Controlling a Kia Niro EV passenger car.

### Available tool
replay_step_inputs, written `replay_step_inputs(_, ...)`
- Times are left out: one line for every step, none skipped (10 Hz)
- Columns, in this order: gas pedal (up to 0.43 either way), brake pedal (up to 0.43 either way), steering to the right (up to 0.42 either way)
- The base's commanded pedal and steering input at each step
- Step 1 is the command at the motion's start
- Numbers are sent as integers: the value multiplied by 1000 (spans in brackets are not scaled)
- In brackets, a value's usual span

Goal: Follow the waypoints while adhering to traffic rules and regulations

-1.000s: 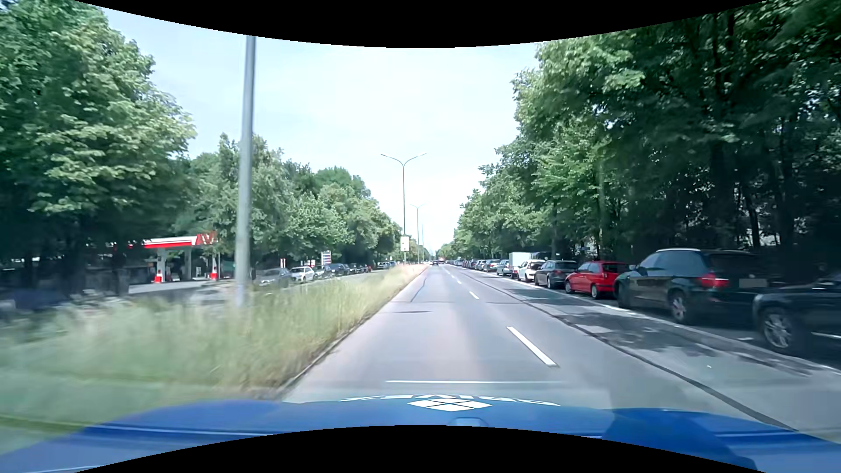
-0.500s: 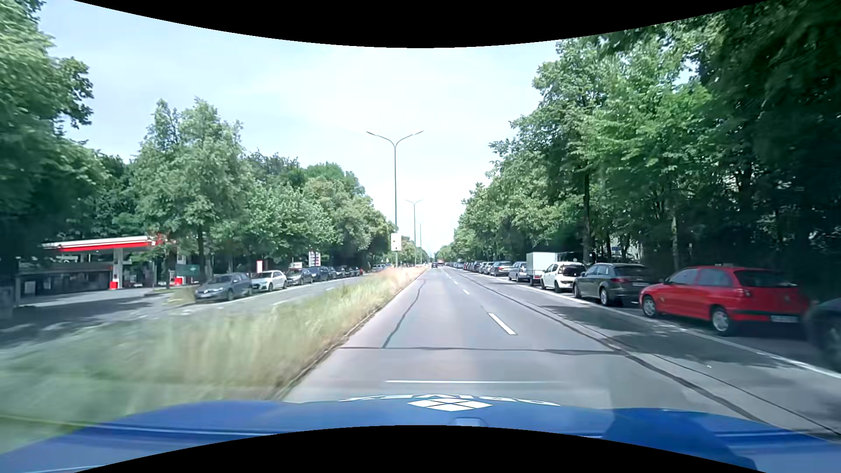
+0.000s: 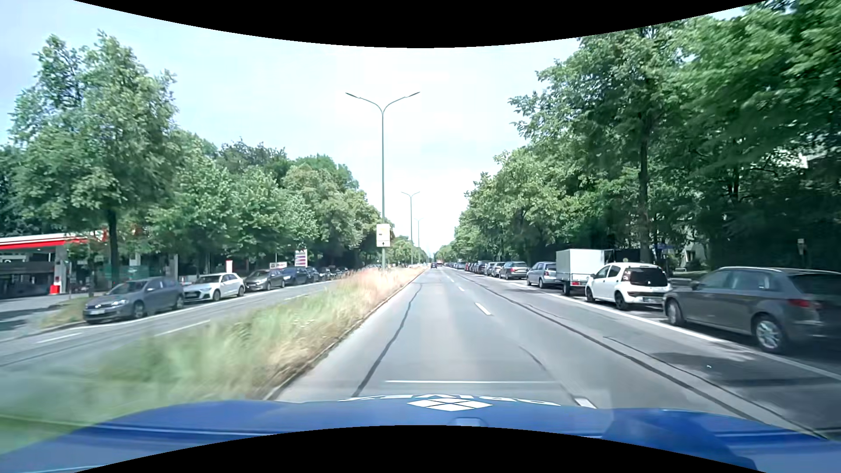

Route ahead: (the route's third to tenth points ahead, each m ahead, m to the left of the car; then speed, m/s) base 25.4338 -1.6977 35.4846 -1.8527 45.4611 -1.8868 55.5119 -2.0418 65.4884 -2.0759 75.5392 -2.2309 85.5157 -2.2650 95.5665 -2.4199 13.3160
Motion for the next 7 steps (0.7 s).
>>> replay_step_inputs(150,0,-4)
replay_step_inputs(150,0,-5)
replay_step_inputs(150,0,-6)
replay_step_inputs(150,0,-7)
replay_step_inputs(150,0,-7)
replay_step_inputs(157,0,-6)
replay_step_inputs(157,0,-6)
